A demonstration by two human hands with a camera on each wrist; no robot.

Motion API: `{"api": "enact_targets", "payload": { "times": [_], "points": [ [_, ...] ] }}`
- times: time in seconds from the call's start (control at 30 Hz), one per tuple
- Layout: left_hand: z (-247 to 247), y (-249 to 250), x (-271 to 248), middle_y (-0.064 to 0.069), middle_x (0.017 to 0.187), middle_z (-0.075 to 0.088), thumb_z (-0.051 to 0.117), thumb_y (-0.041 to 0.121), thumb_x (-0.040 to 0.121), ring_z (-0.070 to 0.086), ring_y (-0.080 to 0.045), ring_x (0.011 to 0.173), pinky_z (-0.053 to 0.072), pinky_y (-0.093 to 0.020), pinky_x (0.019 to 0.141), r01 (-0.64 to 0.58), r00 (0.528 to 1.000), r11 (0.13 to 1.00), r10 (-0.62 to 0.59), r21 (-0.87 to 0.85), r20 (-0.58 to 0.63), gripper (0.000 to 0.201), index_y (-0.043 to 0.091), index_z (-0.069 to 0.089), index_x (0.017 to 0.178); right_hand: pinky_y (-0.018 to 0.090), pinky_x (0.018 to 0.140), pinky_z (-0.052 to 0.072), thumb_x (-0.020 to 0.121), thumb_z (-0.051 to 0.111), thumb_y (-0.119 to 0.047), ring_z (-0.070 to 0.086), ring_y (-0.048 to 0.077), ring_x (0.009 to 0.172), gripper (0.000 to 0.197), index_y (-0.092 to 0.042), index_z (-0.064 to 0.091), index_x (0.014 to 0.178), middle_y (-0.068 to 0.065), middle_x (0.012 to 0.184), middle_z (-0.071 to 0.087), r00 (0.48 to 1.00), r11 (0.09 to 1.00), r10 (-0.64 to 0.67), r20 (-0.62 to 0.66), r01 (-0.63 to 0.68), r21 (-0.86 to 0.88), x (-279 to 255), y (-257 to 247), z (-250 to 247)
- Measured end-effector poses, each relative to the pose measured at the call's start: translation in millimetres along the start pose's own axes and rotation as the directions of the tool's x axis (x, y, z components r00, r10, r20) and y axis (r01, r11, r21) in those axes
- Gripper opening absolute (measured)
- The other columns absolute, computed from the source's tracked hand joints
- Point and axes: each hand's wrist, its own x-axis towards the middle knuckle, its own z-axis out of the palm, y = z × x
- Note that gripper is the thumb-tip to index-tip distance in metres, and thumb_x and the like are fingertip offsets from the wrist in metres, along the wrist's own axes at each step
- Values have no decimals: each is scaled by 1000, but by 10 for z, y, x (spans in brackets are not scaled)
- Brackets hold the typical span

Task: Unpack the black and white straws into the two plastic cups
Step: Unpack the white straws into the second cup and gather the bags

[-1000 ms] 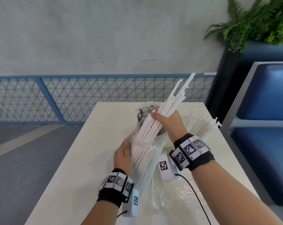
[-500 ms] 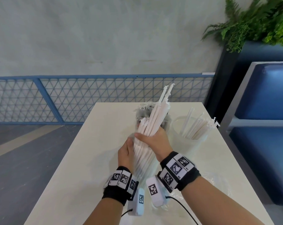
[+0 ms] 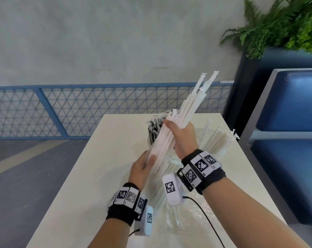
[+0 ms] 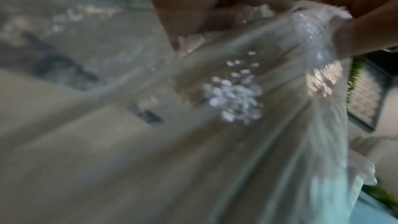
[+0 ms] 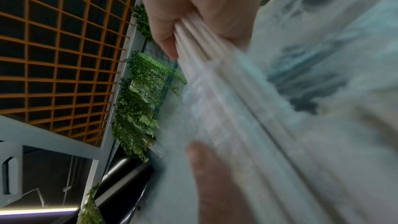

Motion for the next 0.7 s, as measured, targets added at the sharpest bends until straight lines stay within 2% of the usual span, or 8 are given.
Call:
{"api": "enact_targets", "payload": {
  "times": [0.07, 0.17, 0.23, 0.3, 0.47, 0.53, 0.63, 0.7],
  "points": [
    [-10, 24, 30, 18, 103, 62, 69, 34, 78, 60, -1, 99, 43, -2, 72, 23, 993, 998, -30, 61, 117, 42, 35, 49, 115, 33, 71, 52, 81, 66, -4, 62, 23, 77, 23, 7, 60, 100, 13, 82, 63, 1000, 1000, -10, 9, 10, -2, 5, -26, 30],
    [-39, 41, 61, 8, 112, 63, 75, 39, 71, 60, -10, 103, 42, -7, 74, 46, 994, 994, -55, 94, 93, 62, 26, 49, 126, 36, 71, 52, 81, 64, -2, 61, 24, 75, 14, -1, 59, 95, 10, 78, 62, 1000, 1000, 0, -10, 0, 25, 26, -60, 43],
    [-50, 33, 55, 11, 110, 62, 72, 38, 74, 59, -7, 100, 41, -5, 71, 50, 995, 994, -58, 93, 80, 56, 30, 48, 123, 37, 73, 52, 81, 64, -2, 61, 26, 77, 17, 0, 59, 97, 13, 80, 62, 1000, 998, -1, -21, 2, 60, 46, -100, 32],
    [-64, -7, 46, 16, 103, 62, 72, 36, 75, 58, -1, 94, 43, -6, 69, 64, 996, 994, -70, 92, 59, 46, 36, 48, 114, 30, 67, 54, 82, 63, -1, 62, 23, 74, 21, 3, 58, 102, 11, 79, 62, 999, 995, -14, -34, 18, 97, 73, -134, 8],
    [-69, -166, 38, 3, 100, 67, 71, 30, 78, 63, -16, 94, 49, -23, 80, 78, 997, 989, -77, 122, -13, 30, 29, 53, 103, 22, 63, 55, 80, 67, -1, 65, 14, 72, 27, -1, 59, 106, 6, 81, 64, 1000, 990, 8, -19, -5, 143, 69, -101, -58],
    [-47, -161, 20, 4, 96, 64, 71, 26, 79, 61, -14, 89, 47, -17, 75, 66, 998, 991, -65, 112, -17, 30, 26, 51, 101, 24, 66, 55, 77, 70, -3, 66, 11, 73, 31, -1, 61, 107, 4, 84, 66, 999, 994, 48, 25, -51, 100, 33, -40, -66],
    [-17, -138, 14, 9, 92, 62, 72, 26, 78, 58, -4, 83, 44, -7, 65, 55, 998, 993, -53, 100, -21, 31, 23, 51, 99, 28, 75, 53, 72, 76, -5, 66, 19, 90, 45, 2, 60, 112, 9, 98, 68, 990, 990, 129, 61, -132, 54, -14, 86, -48],
    [-9, -131, 12, 13, 91, 61, 74, 28, 76, 56, 2, 82, 43, -6, 63, 64, 998, 994, -62, 88, -20, 32, 25, 51, 99, 26, 75, 53, 71, 77, -5, 65, 19, 90, 42, 1, 61, 109, 9, 99, 67, 986, 987, 155, 61, -157, 26, -57, 170, -24]
  ]
}}
